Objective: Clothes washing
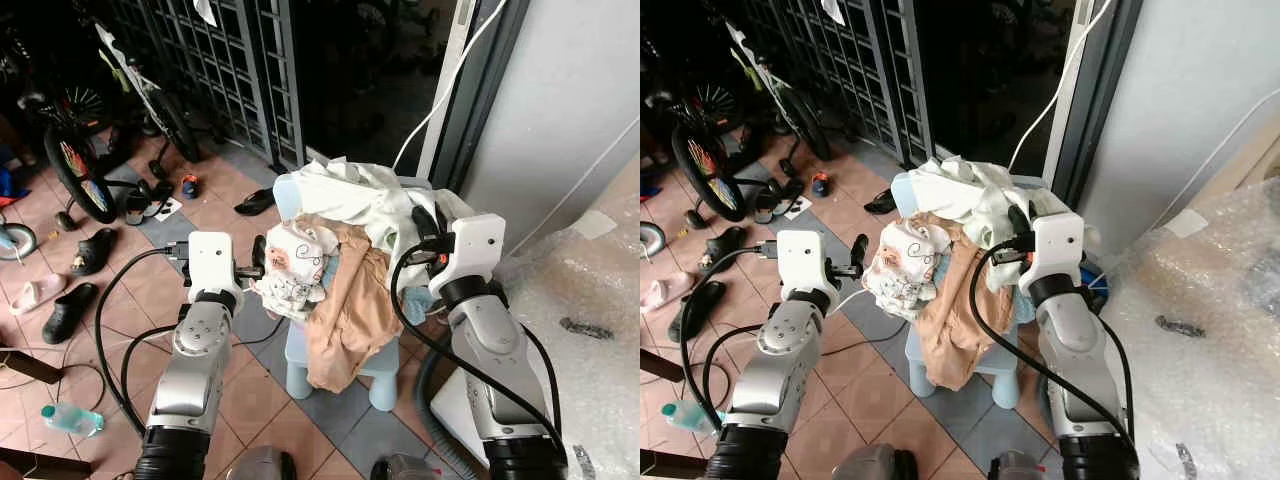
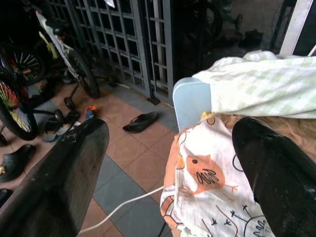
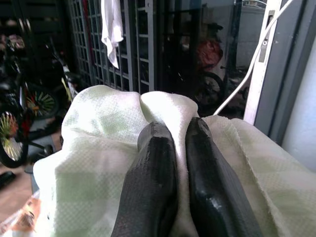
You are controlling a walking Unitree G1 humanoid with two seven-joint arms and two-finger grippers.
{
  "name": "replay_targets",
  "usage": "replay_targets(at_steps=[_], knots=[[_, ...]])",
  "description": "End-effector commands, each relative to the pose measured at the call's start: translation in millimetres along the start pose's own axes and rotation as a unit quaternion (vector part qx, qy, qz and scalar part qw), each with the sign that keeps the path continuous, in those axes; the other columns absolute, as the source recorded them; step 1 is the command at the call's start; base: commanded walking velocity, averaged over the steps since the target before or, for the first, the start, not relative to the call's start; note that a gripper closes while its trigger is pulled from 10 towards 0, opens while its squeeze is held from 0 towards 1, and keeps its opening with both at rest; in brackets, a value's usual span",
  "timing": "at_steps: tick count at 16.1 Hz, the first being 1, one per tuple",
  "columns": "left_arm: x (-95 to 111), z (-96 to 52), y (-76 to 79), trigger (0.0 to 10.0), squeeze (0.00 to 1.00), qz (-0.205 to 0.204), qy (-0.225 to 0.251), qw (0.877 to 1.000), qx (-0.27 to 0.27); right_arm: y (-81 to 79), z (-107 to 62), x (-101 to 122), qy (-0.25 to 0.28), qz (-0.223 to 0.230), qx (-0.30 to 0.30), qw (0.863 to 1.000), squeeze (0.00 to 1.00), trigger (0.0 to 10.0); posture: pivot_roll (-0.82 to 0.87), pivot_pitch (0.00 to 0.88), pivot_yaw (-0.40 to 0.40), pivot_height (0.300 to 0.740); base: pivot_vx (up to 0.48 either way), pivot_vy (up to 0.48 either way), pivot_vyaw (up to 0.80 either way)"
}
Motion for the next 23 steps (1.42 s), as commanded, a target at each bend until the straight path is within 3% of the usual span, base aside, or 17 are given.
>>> replay_targets(at_steps=[1,15,21,23], knots=[[-1.9,1.3,-5.0,10.0,0.00,0.008,-0.002,1.000,0.006,-9.7,5.9,8.7,0.019,0.003,0.015,1.000,0.00,10.0,-0.06,0.000,0.106,0.740,-0.262,0.000,0.00],[-4.9,-1.9,-4.8,10.0,0.00,0.004,-0.008,1.000,0.005,-9.7,6.6,0.2,0.002,-0.005,0.016,1.000,0.00,10.0,-0.06,0.000,0.101,0.740,-0.319,0.000,0.00],[-4.1,-2.4,-5.0,10.0,0.00,0.001,-0.007,1.000,0.007,-6.8,8.1,1.8,0.003,-0.014,0.007,1.000,0.00,10.0,-0.06,0.000,0.101,0.740,0.000,0.000,-0.75],[-3.5,-2.5,-4.7,10.0,0.00,-0.002,-0.006,1.000,0.005,4.8,9.2,9.2,0.022,-0.045,-0.036,0.998,0.00,10.0,-0.06,0.000,0.100,0.740,0.000,0.000,-0.80]])
Point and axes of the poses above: a point about 5 cm out from each wrist's last joint towards the gripper, its own z axis pointing out of the wrist towards the gripper, its own x axis along the axis of the wrist's last joint, y = z × x, the point moved 2 cm from there along z, pointing out of the wrist towards the gripper, and after that the axes turned 9 degrees about z, right-handed, at the moved point
